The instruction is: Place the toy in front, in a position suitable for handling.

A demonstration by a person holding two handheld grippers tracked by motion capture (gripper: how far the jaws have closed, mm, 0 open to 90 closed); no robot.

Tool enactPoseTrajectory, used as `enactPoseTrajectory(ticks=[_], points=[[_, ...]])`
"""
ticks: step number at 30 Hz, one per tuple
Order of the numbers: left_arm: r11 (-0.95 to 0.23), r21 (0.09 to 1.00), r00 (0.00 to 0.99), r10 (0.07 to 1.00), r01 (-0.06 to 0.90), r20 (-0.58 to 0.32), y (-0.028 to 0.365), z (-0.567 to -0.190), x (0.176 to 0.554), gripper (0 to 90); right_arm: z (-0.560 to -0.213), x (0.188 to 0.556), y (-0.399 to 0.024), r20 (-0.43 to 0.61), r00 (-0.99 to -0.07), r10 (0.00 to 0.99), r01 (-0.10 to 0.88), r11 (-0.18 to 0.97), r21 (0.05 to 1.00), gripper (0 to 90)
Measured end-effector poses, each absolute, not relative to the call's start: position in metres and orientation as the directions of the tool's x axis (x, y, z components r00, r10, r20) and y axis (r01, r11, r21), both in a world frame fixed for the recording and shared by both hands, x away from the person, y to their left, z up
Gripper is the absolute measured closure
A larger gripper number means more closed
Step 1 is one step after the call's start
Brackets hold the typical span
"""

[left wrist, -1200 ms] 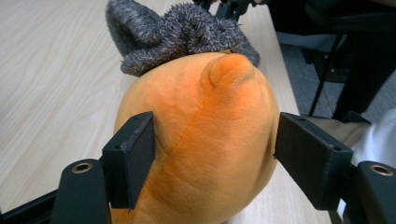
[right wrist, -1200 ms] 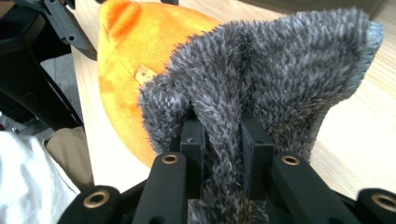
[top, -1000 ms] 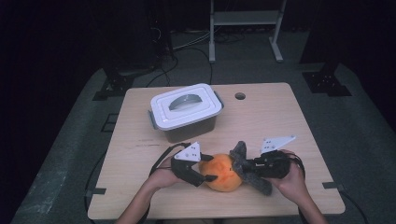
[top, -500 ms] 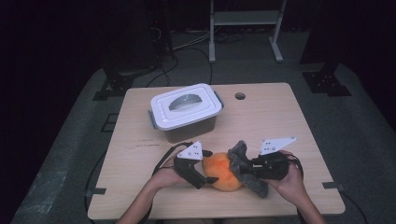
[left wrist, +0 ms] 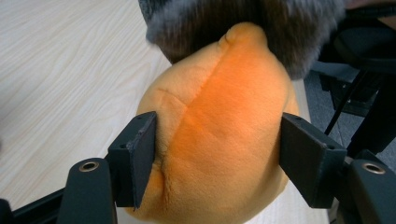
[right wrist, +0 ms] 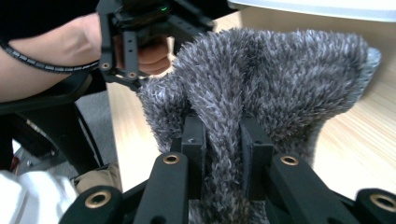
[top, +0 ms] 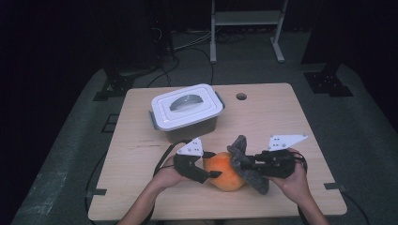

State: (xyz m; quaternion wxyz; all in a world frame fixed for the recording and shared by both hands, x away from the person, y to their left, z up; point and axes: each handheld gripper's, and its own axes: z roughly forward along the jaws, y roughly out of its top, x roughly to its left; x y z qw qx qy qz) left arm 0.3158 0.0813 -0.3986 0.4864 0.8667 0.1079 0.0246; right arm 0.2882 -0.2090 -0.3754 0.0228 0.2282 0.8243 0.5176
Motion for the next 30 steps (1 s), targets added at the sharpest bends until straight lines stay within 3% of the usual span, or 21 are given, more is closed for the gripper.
enactPoseTrajectory(ticks=[4,9,13,22,30], points=[[-0.485,0.858,0.977,0.201,0.168,-0.078,0.081,-0.401,0.316,28.2,-0.384,0.288,-0.202,0.168,-0.898,0.407,0.346,0.417,0.841,74.2],[-0.476,0.863,0.976,0.205,0.169,-0.077,0.077,-0.409,0.319,9.8,-0.392,0.294,-0.212,0.195,-0.882,0.430,0.379,0.399,0.835,74.2],[-0.461,0.866,0.973,0.202,0.193,-0.110,0.074,-0.419,0.323,2.6,-0.398,0.299,-0.219,0.218,-0.873,0.436,0.405,0.401,0.822,74.1],[-0.419,0.872,0.961,0.208,0.255,-0.182,0.076,-0.430,0.329,2.2,-0.403,0.302,-0.223,0.235,-0.862,0.450,0.431,0.404,0.807,73.8],[-0.417,0.871,0.958,0.227,0.258,-0.175,0.072,-0.430,0.327,2.4,-0.404,0.304,-0.226,0.246,-0.857,0.452,0.440,0.395,0.806,73.5]])
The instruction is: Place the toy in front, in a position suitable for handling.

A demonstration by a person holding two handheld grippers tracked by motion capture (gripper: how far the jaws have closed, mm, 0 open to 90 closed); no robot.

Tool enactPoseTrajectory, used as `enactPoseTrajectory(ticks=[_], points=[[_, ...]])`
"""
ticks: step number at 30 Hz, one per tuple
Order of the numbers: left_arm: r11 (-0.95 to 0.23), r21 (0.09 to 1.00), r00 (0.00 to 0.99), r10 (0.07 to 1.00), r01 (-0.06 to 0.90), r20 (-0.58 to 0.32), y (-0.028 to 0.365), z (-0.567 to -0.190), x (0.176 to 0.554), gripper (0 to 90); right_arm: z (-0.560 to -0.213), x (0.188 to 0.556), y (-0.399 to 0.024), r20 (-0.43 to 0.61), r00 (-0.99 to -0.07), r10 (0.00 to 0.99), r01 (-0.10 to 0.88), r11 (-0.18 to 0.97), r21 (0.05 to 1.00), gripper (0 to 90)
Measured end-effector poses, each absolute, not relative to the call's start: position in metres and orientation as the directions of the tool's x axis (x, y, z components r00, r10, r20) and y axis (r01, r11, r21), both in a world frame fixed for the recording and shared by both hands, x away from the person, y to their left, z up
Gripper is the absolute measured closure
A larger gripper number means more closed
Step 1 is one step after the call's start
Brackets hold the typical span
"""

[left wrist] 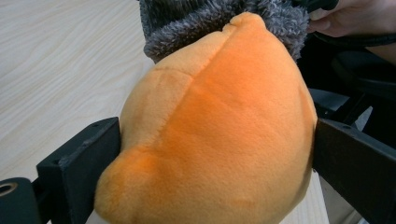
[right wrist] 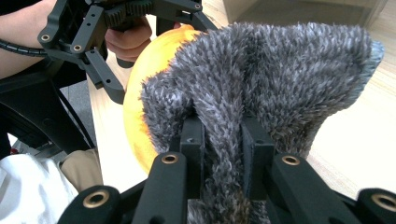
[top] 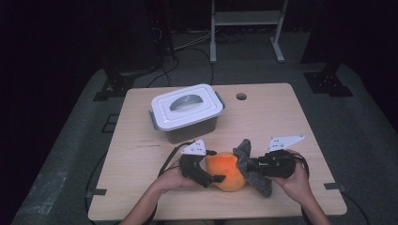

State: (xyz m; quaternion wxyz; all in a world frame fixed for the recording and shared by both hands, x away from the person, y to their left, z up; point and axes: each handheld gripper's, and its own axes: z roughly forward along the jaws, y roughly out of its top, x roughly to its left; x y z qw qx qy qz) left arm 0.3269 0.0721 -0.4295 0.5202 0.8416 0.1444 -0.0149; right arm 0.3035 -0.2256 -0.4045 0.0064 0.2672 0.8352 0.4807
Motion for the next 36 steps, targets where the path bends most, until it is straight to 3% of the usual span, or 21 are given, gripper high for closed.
enactPoseTrajectory(ticks=[5,8,11,15,25,30,36], points=[[-0.424,0.870,0.958,0.234,0.253,-0.165,0.072,-0.427,0.325,12.4,-0.402,0.303,-0.226,0.250,-0.854,0.457,0.445,0.392,0.805,73.4],[-0.421,0.870,0.957,0.239,0.256,-0.166,0.070,-0.425,0.324,13.6,-0.392,0.299,-0.228,0.229,-0.857,0.462,0.425,0.380,0.822,74.1],[-0.422,0.872,0.957,0.245,0.248,-0.154,0.066,-0.423,0.322,14.1,-0.372,0.291,-0.225,0.201,-0.876,0.439,0.367,0.336,0.867,74.2],[-0.429,0.871,0.959,0.247,0.240,-0.142,0.062,-0.422,0.319,14.2,-0.364,0.286,-0.209,0.142,-0.893,0.428,0.320,0.381,0.867,73.9],[-0.440,0.868,0.962,0.236,0.231,-0.136,0.057,-0.426,0.318,4.4,-0.381,0.294,-0.211,0.205,-0.883,0.422,0.375,0.373,0.849,74.1],[-0.451,0.866,0.961,0.257,0.216,-0.105,0.052,-0.426,0.315,1.3,-0.376,0.290,-0.208,0.177,-0.884,0.432,0.360,0.389,0.848,74.0],[-0.449,0.869,0.959,0.266,0.210,-0.095,0.052,-0.424,0.314,10.7,-0.367,0.286,-0.203,0.116,-0.887,0.446,0.322,0.419,0.849,74.0]])
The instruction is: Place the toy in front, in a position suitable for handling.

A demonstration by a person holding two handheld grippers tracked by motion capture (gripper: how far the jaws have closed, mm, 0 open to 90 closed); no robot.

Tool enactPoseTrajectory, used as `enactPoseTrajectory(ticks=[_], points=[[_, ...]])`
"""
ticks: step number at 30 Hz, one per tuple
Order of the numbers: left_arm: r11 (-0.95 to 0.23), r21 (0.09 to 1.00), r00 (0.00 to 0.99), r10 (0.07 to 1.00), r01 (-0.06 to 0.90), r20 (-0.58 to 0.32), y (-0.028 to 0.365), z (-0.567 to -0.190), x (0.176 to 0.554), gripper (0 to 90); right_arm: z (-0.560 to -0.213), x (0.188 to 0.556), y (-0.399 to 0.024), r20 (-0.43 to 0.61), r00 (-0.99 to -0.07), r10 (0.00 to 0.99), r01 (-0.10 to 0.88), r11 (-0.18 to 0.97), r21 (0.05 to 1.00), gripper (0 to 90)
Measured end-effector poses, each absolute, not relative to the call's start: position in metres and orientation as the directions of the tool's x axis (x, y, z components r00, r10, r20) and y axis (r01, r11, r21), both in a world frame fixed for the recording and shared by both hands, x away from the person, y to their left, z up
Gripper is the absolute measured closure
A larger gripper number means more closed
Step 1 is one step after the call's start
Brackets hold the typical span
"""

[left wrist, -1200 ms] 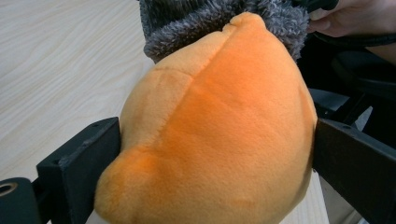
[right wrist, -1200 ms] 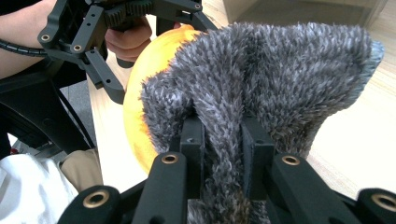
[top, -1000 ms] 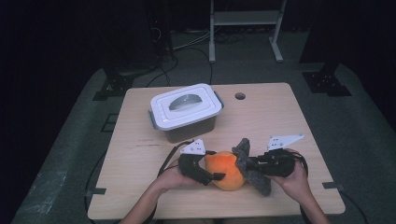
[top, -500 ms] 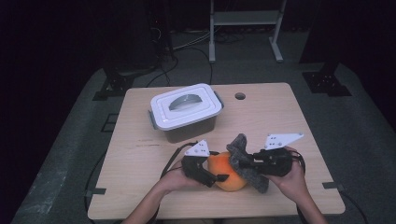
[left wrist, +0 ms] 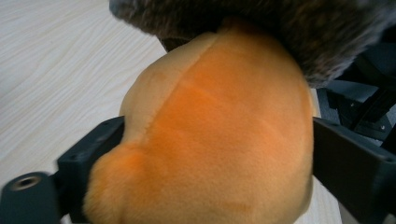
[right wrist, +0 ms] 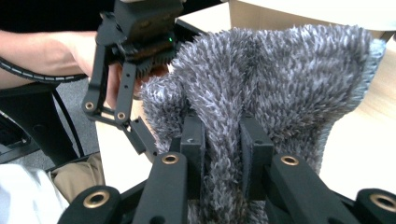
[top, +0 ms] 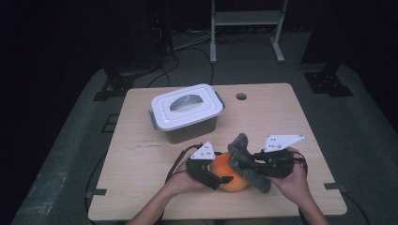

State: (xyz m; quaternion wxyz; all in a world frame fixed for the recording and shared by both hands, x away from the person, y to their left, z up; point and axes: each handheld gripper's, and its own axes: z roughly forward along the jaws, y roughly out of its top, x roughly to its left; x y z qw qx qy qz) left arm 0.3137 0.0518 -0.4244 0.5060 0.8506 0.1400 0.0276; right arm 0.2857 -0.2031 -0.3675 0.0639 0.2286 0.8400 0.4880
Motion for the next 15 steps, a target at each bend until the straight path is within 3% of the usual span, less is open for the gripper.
enactPoseTrajectory(ticks=[5,12,15], points=[[-0.442,0.874,0.965,0.241,0.202,-0.100,0.053,-0.423,0.314,12.9,-0.375,0.289,-0.209,0.138,-0.888,0.439,0.344,0.435,0.832,74.4],[-0.428,0.876,0.963,0.237,0.223,-0.129,0.056,-0.425,0.318,8.6,-0.387,0.288,-0.222,0.176,-0.876,0.450,0.393,0.451,0.801,74.6],[-0.439,0.873,0.964,0.239,0.214,-0.117,0.057,-0.422,0.317,18.2,-0.389,0.289,-0.225,0.193,-0.871,0.452,0.407,0.443,0.799,74.6]])
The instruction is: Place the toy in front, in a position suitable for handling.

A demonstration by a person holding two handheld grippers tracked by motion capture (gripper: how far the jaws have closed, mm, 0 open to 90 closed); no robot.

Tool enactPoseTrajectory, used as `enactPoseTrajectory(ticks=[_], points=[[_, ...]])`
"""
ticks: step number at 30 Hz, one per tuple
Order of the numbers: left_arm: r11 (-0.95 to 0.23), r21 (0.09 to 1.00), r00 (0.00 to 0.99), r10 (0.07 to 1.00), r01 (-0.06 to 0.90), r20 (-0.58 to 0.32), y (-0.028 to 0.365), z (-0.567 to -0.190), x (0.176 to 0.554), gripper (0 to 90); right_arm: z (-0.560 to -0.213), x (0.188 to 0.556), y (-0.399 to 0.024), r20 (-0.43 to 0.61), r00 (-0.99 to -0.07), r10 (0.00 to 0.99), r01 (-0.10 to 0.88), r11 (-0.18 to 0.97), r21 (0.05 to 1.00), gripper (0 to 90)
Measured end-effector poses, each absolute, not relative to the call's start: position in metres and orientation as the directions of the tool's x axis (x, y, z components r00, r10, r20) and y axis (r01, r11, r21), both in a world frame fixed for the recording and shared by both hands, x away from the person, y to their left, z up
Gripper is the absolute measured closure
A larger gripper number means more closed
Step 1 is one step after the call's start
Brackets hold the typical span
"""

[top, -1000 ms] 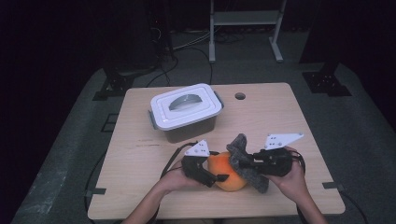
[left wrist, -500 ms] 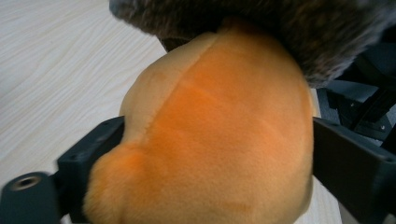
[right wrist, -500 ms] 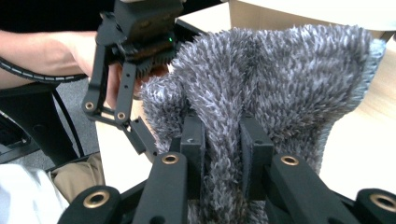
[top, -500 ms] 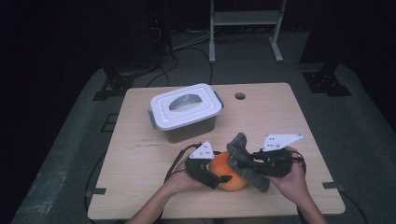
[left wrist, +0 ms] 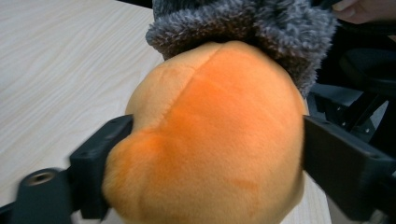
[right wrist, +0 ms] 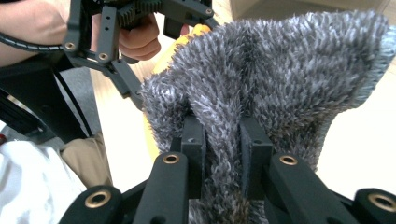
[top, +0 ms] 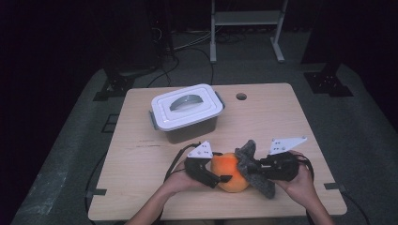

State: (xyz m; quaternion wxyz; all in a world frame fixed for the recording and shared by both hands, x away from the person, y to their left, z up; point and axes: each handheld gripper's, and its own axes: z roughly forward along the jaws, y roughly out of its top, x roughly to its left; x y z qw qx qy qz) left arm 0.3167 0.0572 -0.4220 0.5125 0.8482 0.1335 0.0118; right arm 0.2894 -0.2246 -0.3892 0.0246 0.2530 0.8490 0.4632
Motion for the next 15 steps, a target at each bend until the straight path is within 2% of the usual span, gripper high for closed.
enactPoseTrajectory(ticks=[2,5,8,12,15], points=[[-0.446,0.867,0.963,0.238,0.223,-0.126,0.060,-0.417,0.317,22.2,-0.388,0.290,-0.225,0.212,-0.870,0.444,0.412,0.422,0.808,74.7],[-0.447,0.870,0.964,0.242,0.210,-0.108,0.068,-0.405,0.314,23.1,-0.384,0.293,-0.222,0.230,-0.875,0.427,0.404,0.378,0.833,74.7],[-0.445,0.874,0.965,0.244,0.198,-0.095,0.079,-0.395,0.314,23.1,-0.384,0.298,-0.212,0.237,-0.882,0.407,0.397,0.370,0.840,74.6],[-0.461,0.861,0.959,0.268,0.216,-0.097,0.079,-0.403,0.315,20.3,-0.399,0.306,-0.204,0.267,-0.873,0.409,0.432,0.392,0.813,74.2],[-0.449,0.865,0.955,0.277,0.225,-0.104,0.077,-0.400,0.317,18.2,-0.392,0.304,-0.209,0.251,-0.868,0.428,0.428,0.388,0.817,74.3]])
